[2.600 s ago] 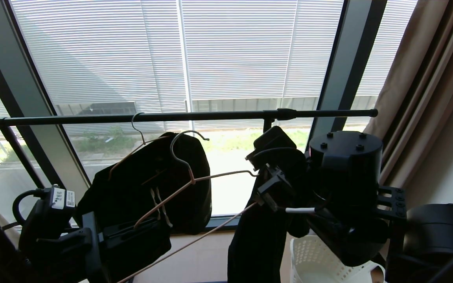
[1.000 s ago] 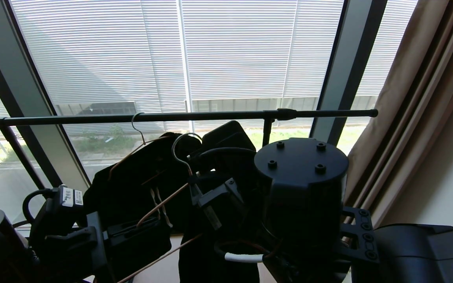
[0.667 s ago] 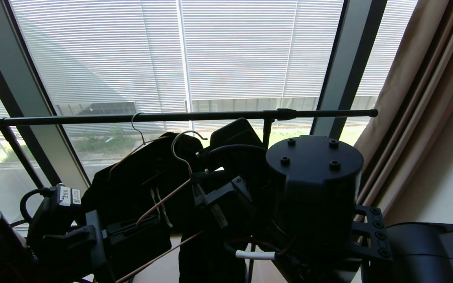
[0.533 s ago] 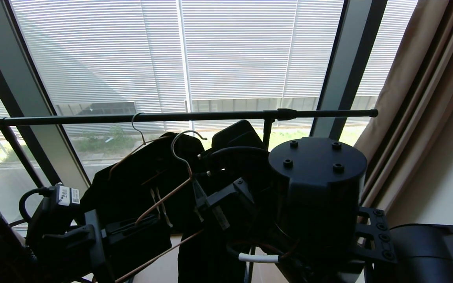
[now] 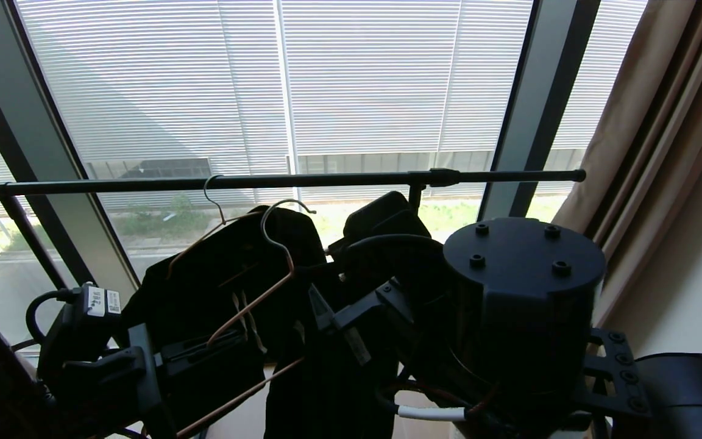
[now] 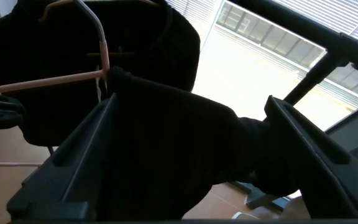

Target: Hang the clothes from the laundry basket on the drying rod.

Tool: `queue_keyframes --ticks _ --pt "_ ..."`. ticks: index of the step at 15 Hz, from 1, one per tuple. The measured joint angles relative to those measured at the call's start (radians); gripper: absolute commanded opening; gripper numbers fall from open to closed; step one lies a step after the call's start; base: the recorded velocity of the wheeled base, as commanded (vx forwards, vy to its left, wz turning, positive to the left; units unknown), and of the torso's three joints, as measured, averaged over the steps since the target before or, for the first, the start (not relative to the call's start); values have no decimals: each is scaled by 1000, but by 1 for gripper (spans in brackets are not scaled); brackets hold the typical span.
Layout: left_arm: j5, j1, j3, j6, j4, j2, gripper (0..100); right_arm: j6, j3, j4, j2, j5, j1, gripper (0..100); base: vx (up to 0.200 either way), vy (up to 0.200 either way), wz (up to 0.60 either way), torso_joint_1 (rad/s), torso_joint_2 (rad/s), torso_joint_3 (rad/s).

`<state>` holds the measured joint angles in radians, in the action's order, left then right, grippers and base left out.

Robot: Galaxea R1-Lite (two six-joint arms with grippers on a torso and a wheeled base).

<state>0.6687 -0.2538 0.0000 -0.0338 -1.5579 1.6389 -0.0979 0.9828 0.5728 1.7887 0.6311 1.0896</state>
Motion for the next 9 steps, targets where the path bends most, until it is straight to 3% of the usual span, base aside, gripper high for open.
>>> queue_keyframes --ticks 5,6,7,9 --pt "0 -5 0 0 7 0 0 -67 -45 -19 -122 -117 -151 100 0 0 0 0 0 0" --pt "1 -10 0 0 8 0 0 -106 -59 -29 -149 -201 -199 100 0 0 0 0 0 0" --pt "1 -15 0 0 8 0 0 -157 -71 -68 -175 -341 -261 100 0 0 0 0 0 0" --pt "1 -27 0 0 9 0 0 -277 -84 -299 -232 -625 -389 100 0 0 0 0 0 0"
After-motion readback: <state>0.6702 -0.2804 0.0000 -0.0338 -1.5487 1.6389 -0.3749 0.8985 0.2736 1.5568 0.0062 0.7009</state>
